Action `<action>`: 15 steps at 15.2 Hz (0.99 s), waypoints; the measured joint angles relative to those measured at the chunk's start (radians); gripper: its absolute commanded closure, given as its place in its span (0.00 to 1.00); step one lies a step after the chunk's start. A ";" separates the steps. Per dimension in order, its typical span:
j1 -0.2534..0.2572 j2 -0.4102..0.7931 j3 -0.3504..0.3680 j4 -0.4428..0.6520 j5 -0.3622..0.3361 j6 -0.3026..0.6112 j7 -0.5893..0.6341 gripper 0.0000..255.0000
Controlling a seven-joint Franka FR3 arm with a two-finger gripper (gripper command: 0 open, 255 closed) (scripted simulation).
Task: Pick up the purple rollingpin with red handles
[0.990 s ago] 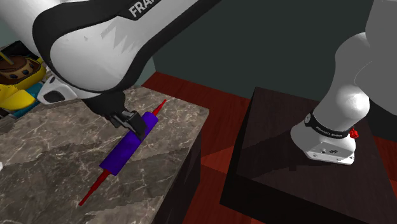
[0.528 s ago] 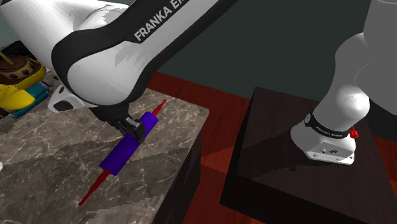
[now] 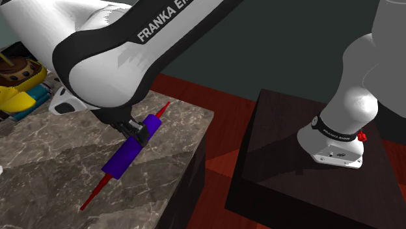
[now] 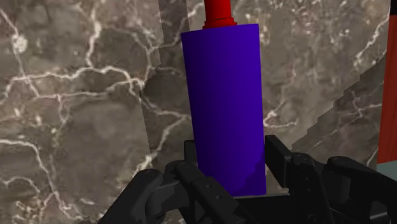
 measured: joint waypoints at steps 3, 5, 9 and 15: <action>0.000 -0.012 0.001 0.010 0.002 -0.024 0.001 1.00; -0.001 -0.021 0.001 0.021 0.003 -0.044 0.000 1.00; -0.001 -0.041 0.003 0.045 0.005 -0.088 0.001 1.00; -0.002 -0.065 0.004 0.093 0.008 -0.159 0.001 1.00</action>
